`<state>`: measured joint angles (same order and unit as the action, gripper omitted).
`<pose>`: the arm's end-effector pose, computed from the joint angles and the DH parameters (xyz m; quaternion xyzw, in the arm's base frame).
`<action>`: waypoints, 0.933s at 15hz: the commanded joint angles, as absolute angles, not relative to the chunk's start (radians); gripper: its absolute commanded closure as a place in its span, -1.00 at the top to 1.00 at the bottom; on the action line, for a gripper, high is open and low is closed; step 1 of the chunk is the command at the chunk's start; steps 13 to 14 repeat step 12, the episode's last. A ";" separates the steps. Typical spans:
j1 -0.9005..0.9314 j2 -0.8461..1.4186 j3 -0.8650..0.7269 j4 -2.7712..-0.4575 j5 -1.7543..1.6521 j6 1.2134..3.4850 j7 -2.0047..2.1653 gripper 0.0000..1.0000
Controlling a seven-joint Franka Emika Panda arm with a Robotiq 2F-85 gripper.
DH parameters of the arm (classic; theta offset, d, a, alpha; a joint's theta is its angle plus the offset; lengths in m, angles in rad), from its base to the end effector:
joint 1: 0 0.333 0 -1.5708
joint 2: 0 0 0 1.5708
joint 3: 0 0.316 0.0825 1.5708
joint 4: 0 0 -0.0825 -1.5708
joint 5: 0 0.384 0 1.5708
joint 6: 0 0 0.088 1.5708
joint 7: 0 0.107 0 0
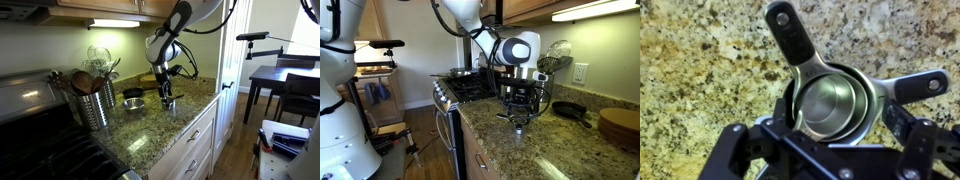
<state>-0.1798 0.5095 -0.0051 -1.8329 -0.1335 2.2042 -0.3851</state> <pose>0.6200 -0.1204 0.2421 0.9860 0.1426 -0.0808 0.0307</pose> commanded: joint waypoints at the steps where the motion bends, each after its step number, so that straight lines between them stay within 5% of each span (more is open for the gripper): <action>1: -0.172 0.480 -0.017 -1.857 -0.135 2.194 -0.393 1.00; 14: -0.172 0.482 -0.019 -1.839 -0.129 2.203 -0.388 1.00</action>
